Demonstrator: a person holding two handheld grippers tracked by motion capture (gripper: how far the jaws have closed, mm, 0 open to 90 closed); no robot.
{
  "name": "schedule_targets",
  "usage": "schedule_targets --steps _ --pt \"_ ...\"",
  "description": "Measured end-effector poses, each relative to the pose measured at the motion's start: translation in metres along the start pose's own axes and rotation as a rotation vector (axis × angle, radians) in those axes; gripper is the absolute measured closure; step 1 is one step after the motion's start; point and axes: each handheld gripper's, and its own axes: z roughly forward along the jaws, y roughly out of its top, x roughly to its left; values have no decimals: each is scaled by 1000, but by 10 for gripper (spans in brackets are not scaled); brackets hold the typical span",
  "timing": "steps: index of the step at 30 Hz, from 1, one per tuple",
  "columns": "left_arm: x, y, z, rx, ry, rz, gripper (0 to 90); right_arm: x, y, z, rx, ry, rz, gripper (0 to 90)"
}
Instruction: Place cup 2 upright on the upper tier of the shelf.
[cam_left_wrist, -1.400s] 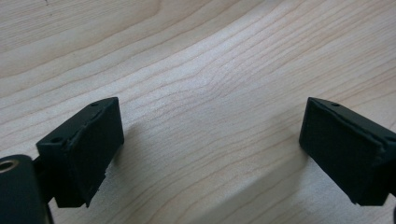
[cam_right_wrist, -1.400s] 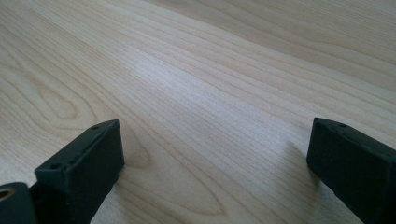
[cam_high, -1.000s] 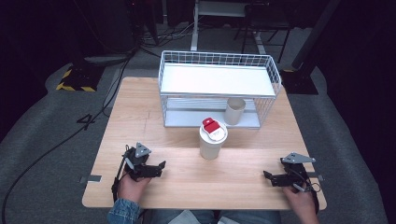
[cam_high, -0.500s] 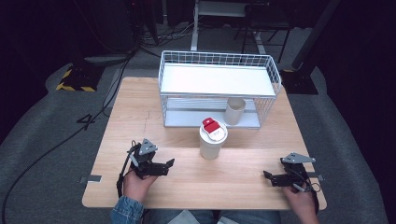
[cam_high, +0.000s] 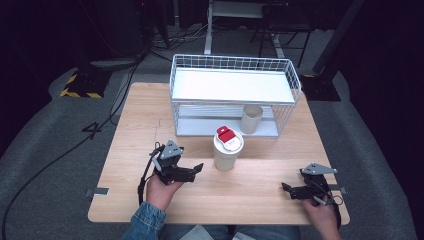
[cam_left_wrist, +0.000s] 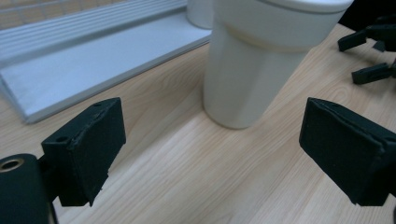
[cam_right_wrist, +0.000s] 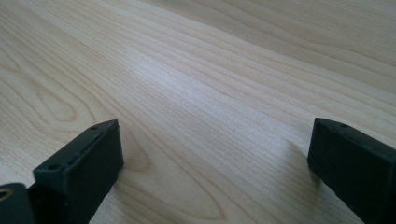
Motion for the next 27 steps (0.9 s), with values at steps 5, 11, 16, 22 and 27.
schedule_targets --steps 5,11,16,22,27 --pt "-8 9 13 -31 -39 40 77 0 0 0 -1 1 0 37" --pt "-14 17 33 -47 -90 54 53 0 0 0 0 0 0 37" --pt "-16 21 46 -59 -117 63 40 0 0 0 -1 0 -1 37" --pt "-13 23 62 -75 -146 76 28 0 0 0 0 -1 -1 37" --pt "-8 20 77 -95 -193 86 1 0 0 0 0 -1 -1 37"
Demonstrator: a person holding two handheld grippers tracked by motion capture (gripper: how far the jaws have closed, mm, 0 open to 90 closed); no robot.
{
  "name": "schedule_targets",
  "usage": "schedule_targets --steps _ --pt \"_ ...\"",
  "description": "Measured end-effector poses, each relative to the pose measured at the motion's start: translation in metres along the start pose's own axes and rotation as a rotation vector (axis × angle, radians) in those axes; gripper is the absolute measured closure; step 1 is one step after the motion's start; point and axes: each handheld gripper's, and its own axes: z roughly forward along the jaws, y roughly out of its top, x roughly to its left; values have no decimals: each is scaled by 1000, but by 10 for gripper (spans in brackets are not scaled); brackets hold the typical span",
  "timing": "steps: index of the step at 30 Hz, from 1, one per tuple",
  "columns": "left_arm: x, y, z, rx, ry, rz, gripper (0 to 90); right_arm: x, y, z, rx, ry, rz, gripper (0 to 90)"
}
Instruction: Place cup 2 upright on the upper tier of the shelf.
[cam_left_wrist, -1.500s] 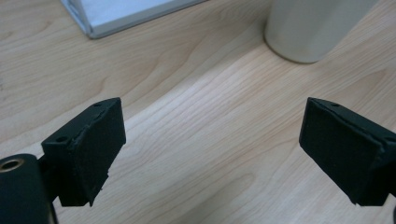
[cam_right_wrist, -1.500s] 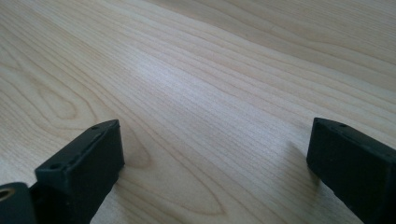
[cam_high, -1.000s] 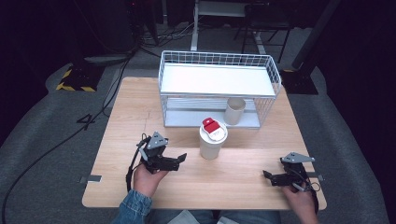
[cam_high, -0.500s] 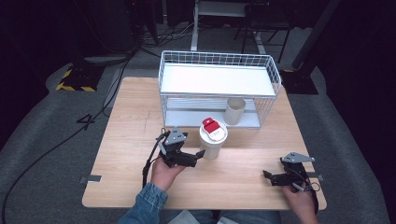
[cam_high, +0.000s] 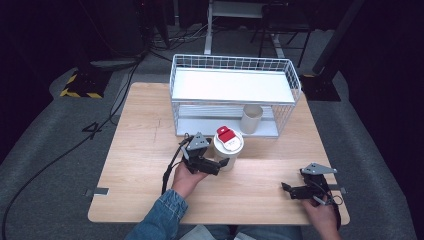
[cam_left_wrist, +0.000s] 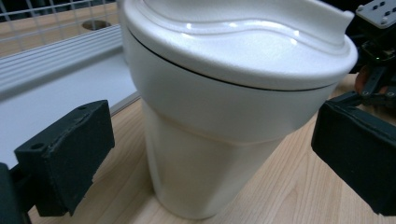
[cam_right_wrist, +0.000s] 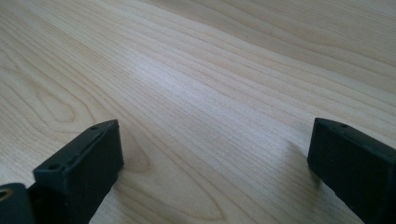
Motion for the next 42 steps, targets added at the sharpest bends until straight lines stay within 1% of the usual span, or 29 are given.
schedule_targets --steps 1,3,5,6,8,11,13,14,16,18,20,25,27,28,37,39,42 --pt "0 -1 2 -3 -7 0 1 0 0 0 0 0 0 37" --pt "0 -2 7 -4 -11 12 1 0 0 0 0 0 0 37" --pt "0 -4 11 -3 -16 13 1 0 0 0 0 0 0 37" --pt "1 -5 14 2 -11 13 1 0 0 0 0 0 0 37" --pt "3 -6 18 5 -16 0 1 0 0 0 0 0 0 37" --pt "6 -8 21 -3 -20 -11 0 0 0 0 0 1 0 37" --pt "7 -9 24 -11 -31 -10 0 0 0 0 0 0 0 37" --pt "7 -10 25 -16 -35 1 1 0 0 0 0 0 0 37" --pt "7 -10 26 -21 -36 1 2 0 0 0 0 0 0 37" --pt "8 -11 29 -32 -47 7 2 0 0 0 0 1 0 37" --pt "8 -12 32 -50 -55 0 5 0 0 0 0 0 0 37" --pt "9 -12 38 -58 -66 -2 21 0 0 0 0 0 0 37" --pt "9 -13 39 -56 -65 10 33 0 0 0 0 0 0 37" --pt "9 -13 41 -57 -66 9 42 0 0 0 0 0 0 37" --pt "8 -13 43 -64 -73 19 67 0 0 0 0 0 0 37" --pt "7 -13 42 -61 -63 34 75 0 0 0 0 0 0 37" --pt "7 -13 42 -57 -60 34 80 0 0 0 0 0 0 37"
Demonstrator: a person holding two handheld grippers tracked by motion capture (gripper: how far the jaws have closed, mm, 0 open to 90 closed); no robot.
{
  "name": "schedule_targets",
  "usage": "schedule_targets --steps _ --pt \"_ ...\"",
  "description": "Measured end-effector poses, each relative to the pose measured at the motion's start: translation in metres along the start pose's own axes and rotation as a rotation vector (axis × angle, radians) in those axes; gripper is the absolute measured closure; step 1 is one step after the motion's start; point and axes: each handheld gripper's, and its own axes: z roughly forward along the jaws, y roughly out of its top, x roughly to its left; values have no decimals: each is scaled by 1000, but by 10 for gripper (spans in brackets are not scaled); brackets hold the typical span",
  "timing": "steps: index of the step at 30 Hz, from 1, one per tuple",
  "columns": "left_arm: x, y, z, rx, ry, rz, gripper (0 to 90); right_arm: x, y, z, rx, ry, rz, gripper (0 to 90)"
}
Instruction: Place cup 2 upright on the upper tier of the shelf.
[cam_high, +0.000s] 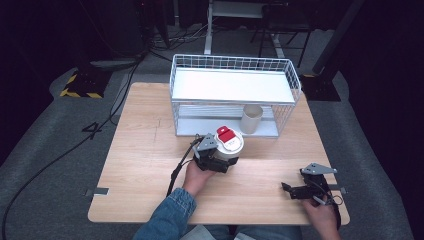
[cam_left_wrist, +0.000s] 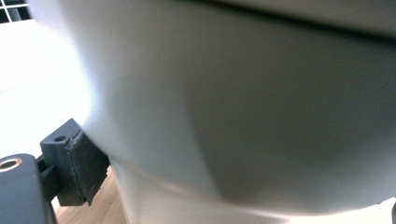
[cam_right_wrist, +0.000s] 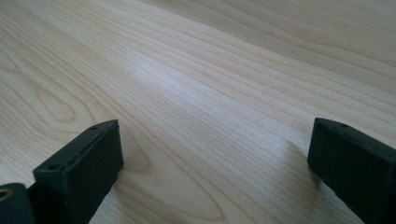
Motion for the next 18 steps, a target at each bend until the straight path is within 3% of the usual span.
schedule_targets --steps 18 --pt "-5 3 -3 21 49 3 93 0 0 0 0 0 0 37"
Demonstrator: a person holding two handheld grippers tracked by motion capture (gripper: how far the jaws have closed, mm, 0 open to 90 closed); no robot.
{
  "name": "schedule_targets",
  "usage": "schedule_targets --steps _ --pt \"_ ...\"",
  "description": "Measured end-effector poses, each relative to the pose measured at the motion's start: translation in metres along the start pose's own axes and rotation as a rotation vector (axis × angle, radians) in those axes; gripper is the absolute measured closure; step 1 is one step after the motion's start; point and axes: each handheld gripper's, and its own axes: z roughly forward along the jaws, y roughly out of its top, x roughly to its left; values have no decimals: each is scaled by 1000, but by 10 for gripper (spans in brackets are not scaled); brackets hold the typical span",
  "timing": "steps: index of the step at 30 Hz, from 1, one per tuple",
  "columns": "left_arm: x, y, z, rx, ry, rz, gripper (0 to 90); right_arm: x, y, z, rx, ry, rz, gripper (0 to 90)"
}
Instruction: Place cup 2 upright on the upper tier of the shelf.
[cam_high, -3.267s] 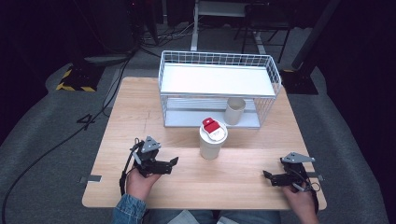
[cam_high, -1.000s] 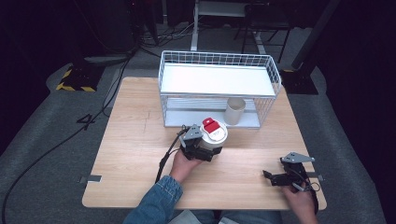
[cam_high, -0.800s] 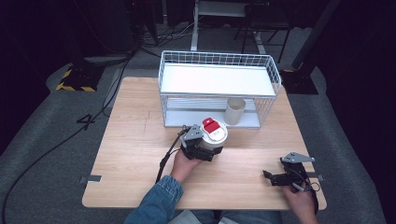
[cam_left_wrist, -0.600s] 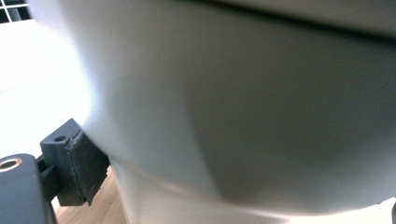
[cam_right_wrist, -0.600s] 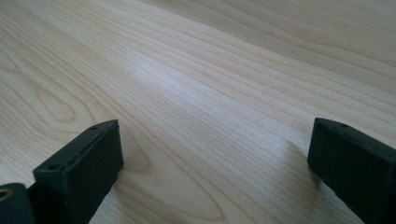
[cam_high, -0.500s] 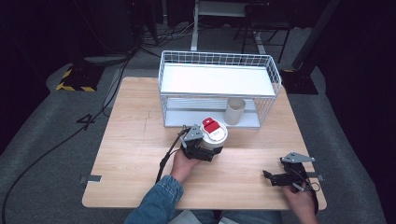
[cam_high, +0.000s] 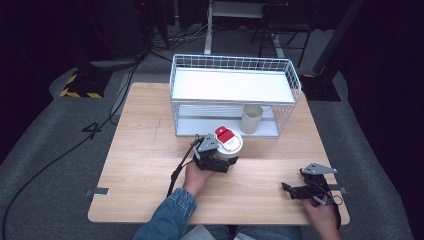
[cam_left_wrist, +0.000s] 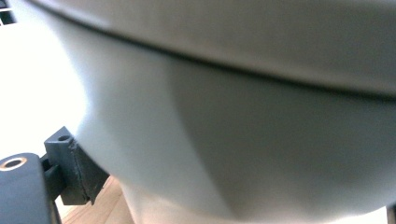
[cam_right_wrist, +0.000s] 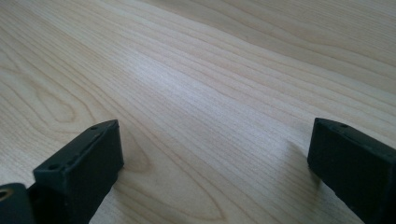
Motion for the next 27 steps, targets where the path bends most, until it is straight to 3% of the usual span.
schedule_targets --steps 15,27 --pt "-6 13 -18 2 12 19 99 0 0 0 0 -1 0 37" --pt "-9 21 -35 -6 13 -6 100 1 0 0 0 -3 6 37"
